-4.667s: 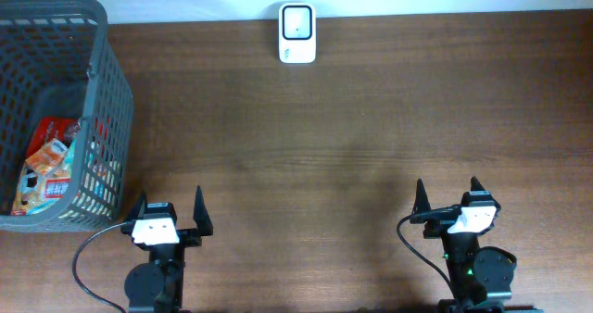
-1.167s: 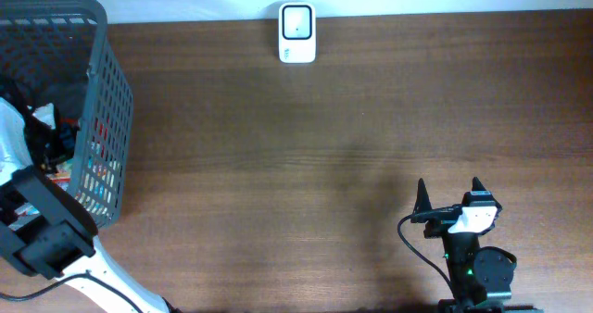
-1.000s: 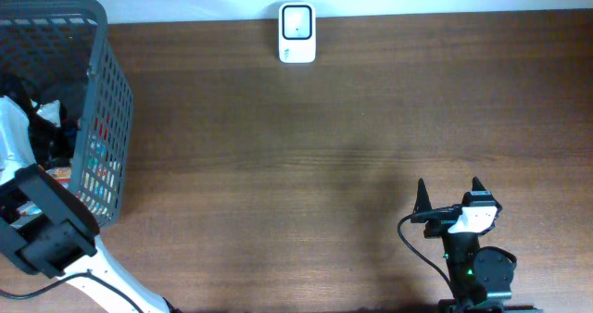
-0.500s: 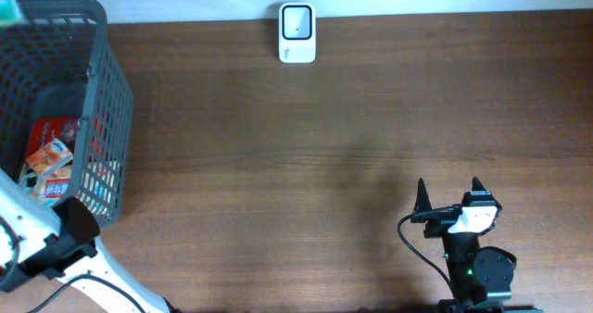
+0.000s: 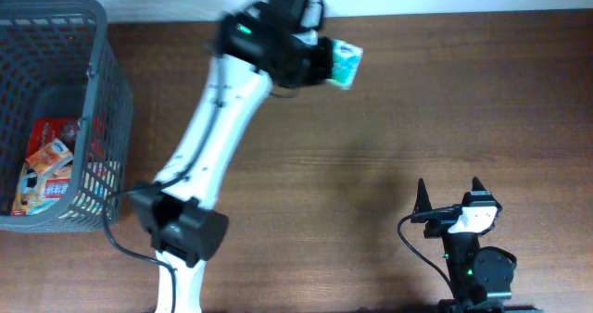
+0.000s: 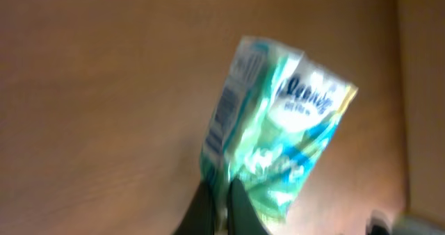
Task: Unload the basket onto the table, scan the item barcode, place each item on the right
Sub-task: 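Carry the green tissue pack forward and place it on the table, then grasp an orange Kleenex tissue pack from the basket with the left gripper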
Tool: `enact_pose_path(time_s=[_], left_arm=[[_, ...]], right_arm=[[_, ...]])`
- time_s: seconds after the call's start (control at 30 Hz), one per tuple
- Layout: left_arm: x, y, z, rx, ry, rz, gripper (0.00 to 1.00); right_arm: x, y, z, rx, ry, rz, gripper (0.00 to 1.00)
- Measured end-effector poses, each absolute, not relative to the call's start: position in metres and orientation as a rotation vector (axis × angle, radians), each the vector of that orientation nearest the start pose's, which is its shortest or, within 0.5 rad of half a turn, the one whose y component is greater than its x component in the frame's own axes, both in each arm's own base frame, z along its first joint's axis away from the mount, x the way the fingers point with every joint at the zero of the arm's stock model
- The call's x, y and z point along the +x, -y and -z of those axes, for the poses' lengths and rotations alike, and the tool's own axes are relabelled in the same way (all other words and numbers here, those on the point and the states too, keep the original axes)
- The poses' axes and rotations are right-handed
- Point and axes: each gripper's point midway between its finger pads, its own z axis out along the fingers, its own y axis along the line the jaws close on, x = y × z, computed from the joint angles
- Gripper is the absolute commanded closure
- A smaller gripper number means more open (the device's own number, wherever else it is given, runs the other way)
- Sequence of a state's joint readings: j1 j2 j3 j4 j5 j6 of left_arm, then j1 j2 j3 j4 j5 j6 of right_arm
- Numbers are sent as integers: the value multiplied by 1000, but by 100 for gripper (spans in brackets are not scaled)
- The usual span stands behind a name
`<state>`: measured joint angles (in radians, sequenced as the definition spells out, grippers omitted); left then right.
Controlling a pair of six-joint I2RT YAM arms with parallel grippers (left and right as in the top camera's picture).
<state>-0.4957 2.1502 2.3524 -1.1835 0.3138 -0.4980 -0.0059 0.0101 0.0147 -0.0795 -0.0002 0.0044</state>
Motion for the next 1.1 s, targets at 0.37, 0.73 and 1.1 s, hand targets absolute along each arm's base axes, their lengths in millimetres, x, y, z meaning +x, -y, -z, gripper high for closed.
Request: enact_pose_path(time_s=[0.37, 0.73, 1.1], left_arm=[[456, 304, -62, -584, -2530, 485, 45], [431, 221, -324, 78, -2101, 361, 7], [380, -264, -330, -527, -2120, -655, 16]], right_arm=[[246, 1, -159, 9, -1645, 1, 2], [246, 1, -159, 9, -1646, 1, 1], [246, 1, -159, 9, -1645, 1, 2]])
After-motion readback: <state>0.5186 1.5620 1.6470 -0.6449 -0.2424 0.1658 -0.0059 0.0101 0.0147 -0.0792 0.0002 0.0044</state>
